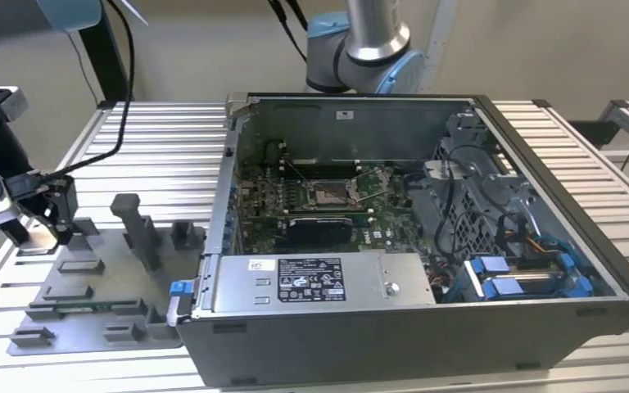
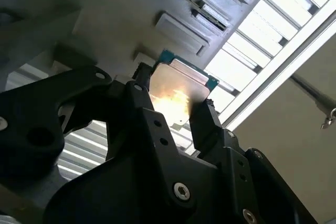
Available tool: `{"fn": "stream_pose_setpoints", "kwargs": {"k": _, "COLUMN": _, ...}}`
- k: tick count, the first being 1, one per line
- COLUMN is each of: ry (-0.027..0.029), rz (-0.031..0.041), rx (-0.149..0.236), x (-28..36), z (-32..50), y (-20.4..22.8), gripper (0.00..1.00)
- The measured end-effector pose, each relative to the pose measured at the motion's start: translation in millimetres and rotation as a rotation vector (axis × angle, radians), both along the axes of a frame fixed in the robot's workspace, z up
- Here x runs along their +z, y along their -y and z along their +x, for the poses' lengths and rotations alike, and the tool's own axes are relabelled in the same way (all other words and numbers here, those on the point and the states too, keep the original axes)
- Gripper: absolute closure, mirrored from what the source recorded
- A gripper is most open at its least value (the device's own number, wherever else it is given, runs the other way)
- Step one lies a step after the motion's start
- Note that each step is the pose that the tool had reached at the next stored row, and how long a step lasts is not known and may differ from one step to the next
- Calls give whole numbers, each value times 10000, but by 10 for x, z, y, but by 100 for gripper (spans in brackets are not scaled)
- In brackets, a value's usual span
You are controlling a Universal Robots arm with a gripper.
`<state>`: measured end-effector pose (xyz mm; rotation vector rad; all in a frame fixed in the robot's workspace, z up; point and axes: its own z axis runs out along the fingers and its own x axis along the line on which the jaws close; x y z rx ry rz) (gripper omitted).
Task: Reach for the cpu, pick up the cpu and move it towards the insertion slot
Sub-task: 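Pick up the cpu and move it towards the insertion slot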
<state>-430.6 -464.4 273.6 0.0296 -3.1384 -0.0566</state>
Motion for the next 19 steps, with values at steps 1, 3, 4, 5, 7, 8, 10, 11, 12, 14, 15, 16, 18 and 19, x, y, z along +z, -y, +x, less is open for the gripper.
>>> {"fn": "stream_pose_setpoints", "kwargs": {"k": 1, "ry": 0, "rz": -2, "rx": 0, "x": 22, "z": 0, "y": 0, "gripper": 100}}
{"fn": "stream_pose_setpoints", "kwargs": {"k": 3, "ry": 0, "rz": -6, "rx": 1, "x": 64, "z": 0, "y": 0, "gripper": 100}}
{"fn": "stream_pose_setpoints", "kwargs": {"k": 4, "ry": 0, "rz": -8, "rx": 1, "x": 83, "z": 0, "y": 0, "gripper": 100}}
{"fn": "stream_pose_setpoints", "kwargs": {"k": 5, "ry": 0, "rz": -10, "rx": 1, "x": 104, "z": 0, "y": 0, "gripper": 100}}
{"fn": "stream_pose_setpoints", "kwargs": {"k": 7, "ry": 1, "rz": -15, "rx": 1, "x": 146, "z": 1, "y": 1, "gripper": 100}}
{"fn": "stream_pose_setpoints", "kwargs": {"k": 8, "ry": 0, "rz": -18, "rx": 2, "x": 168, "z": 1, "y": 1, "gripper": 100}}
{"fn": "stream_pose_setpoints", "kwargs": {"k": 10, "ry": 1, "rz": -20, "rx": 2, "x": 216, "z": 1, "y": 1, "gripper": 100}}
{"fn": "stream_pose_setpoints", "kwargs": {"k": 11, "ry": 0, "rz": -21, "rx": 1, "x": 241, "z": 0, "y": 0, "gripper": 100}}
{"fn": "stream_pose_setpoints", "kwargs": {"k": 12, "ry": 0, "rz": -22, "rx": 1, "x": 262, "z": 1, "y": 0, "gripper": 100}}
{"fn": "stream_pose_setpoints", "kwargs": {"k": 14, "ry": 0, "rz": -29, "rx": 1, "x": 307, "z": 1, "y": 1, "gripper": 100}}
{"fn": "stream_pose_setpoints", "kwargs": {"k": 15, "ry": 1, "rz": -34, "rx": 1, "x": 326, "z": 1, "y": 1, "gripper": 100}}
{"fn": "stream_pose_setpoints", "kwargs": {"k": 16, "ry": 1, "rz": -43, "rx": 1, "x": 344, "z": 1, "y": 0, "gripper": 100}}
{"fn": "stream_pose_setpoints", "kwargs": {"k": 18, "ry": 1, "rz": -63, "rx": 1, "x": 373, "z": 1, "y": 1, "gripper": 100}}
{"fn": "stream_pose_setpoints", "kwargs": {"k": 19, "ry": -1, "rz": -74, "rx": 1, "x": 384, "z": 0, "y": 1, "gripper": 100}}
